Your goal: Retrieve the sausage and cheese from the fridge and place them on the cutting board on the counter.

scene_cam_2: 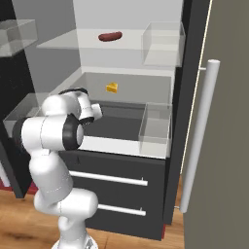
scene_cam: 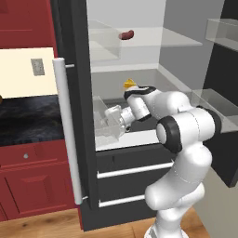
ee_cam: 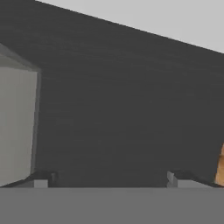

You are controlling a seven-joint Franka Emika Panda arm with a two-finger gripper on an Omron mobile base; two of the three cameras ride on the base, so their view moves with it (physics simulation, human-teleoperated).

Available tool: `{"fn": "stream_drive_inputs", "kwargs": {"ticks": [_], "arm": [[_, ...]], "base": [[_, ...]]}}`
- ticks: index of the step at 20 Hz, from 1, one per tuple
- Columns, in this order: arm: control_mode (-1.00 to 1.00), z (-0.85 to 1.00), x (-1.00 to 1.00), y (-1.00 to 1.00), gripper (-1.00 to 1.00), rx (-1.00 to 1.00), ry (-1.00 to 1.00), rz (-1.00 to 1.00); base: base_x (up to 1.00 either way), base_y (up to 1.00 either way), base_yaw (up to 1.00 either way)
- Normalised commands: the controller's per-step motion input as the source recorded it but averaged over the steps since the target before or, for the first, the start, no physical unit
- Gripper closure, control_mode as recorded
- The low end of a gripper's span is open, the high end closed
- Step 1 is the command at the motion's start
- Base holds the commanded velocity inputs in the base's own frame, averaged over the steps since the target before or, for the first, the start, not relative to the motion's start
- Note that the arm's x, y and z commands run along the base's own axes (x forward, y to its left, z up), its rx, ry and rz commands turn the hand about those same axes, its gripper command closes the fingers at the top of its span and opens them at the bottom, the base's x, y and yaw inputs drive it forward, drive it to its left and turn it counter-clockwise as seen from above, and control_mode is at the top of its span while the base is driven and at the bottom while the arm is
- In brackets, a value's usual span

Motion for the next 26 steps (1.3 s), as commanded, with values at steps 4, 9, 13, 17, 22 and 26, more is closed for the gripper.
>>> {"fn": "stream_drive_inputs", "kwargs": {"ticks": [4, 9, 13, 17, 22, 26], "arm": [[-1.00, 0.32, -0.82, 0.33, -1.00, 0.22, -0.32, 0.21], [-1.00, 0.89, -0.25, -0.66, -1.00, 0.25, -0.06, -0.05], [-1.00, 0.21, 0.13, -0.56, -1.00, 0.08, 0.07, -0.38], [-1.00, 0.00, 0.24, -0.64, -1.00, -0.25, 0.11, -0.42], [-1.00, -0.03, 0.05, -0.29, -1.00, -0.23, 0.00, 0.00], [-1.00, 0.22, -0.06, -0.19, -1.00, -0.66, -0.04, -0.05]], "base": [[0.00, 0.00, 0.00], [0.00, 0.00, 0.00], [0.00, 0.00, 0.00], [0.00, 0.00, 0.00], [0.00, 0.00, 0.00], [0.00, 0.00, 0.00]]}}
